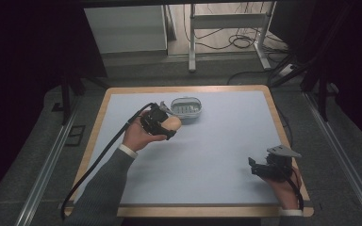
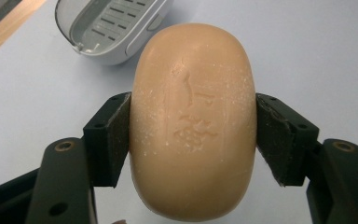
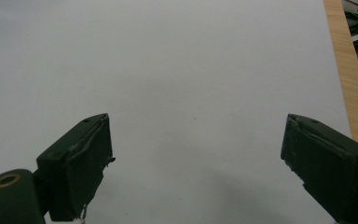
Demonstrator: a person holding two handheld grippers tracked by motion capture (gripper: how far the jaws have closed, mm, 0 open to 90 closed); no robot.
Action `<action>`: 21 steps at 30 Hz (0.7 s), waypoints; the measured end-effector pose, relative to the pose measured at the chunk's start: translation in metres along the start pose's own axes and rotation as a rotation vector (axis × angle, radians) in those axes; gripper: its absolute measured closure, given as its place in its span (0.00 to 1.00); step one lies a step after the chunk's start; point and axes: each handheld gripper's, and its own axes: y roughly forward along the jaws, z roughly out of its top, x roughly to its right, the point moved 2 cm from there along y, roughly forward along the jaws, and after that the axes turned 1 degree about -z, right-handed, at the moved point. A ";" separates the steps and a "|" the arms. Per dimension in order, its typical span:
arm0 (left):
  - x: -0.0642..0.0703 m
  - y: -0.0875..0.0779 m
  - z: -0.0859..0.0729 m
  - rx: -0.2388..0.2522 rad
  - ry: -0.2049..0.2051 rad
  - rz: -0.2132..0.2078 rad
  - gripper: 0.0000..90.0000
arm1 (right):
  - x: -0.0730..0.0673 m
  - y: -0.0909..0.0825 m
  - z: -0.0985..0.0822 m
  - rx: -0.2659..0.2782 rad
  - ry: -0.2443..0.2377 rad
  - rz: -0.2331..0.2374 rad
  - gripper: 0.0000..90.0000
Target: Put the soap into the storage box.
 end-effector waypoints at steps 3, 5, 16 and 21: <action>-0.002 0.000 0.003 0.000 0.002 0.004 0.36 | 0.001 0.000 0.000 -0.002 0.001 0.000 0.10; -0.002 0.000 0.005 0.001 0.001 0.007 0.36 | 0.001 0.000 0.000 -0.003 0.004 -0.001 0.10; -0.008 0.000 0.012 0.015 0.002 0.015 0.36 | 0.001 0.000 0.000 -0.004 0.003 -0.002 0.10; -0.012 0.004 0.012 0.009 -0.006 0.013 0.36 | 0.001 0.001 -0.001 -0.005 0.000 -0.003 0.10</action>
